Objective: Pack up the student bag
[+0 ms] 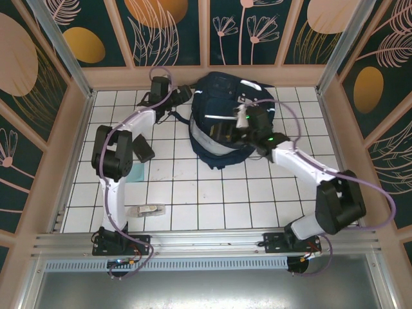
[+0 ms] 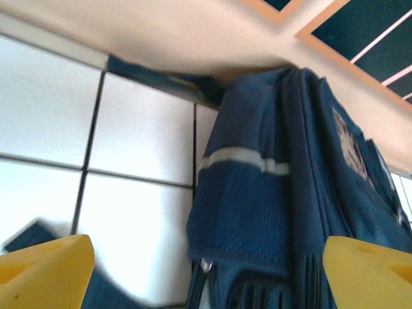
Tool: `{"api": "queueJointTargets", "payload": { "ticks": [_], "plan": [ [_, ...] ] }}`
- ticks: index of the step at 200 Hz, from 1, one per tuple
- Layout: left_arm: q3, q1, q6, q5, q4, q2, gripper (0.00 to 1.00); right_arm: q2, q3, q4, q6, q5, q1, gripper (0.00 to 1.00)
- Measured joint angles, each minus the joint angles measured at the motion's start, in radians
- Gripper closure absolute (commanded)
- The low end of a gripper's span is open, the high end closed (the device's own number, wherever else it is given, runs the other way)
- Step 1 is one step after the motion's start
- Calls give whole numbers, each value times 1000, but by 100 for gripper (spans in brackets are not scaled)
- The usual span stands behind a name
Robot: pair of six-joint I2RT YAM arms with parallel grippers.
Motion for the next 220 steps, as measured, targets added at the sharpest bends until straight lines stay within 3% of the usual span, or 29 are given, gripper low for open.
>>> {"api": "queueJointTargets", "payload": {
  "ticks": [32, 68, 95, 109, 165, 183, 220],
  "plan": [
    [-236, -60, -14, 38, -1, -208, 9, 9, -9, -13, -37, 84, -268, 16],
    [-492, -212, -151, 95, 142, -346, 9, 221, -10, 56, -47, 97, -422, 16],
    [-621, -272, -253, 101, 227, -339, 8, 431, -1, 158, -20, 8, -484, 20],
    [-650, -270, -290, 91, 253, -323, 8, 468, 29, 237, 0, -65, -500, 23],
    [-549, -210, -285, 40, 279, -208, 16, 565, 61, 402, 37, -189, -490, 24],
    [-534, -174, -272, 48, 278, -192, 19, 601, 97, 415, 42, -232, -486, 33],
    [-534, -142, -237, 51, 269, -191, 20, 694, 142, 501, 106, -313, -462, 70]
  ]
}}
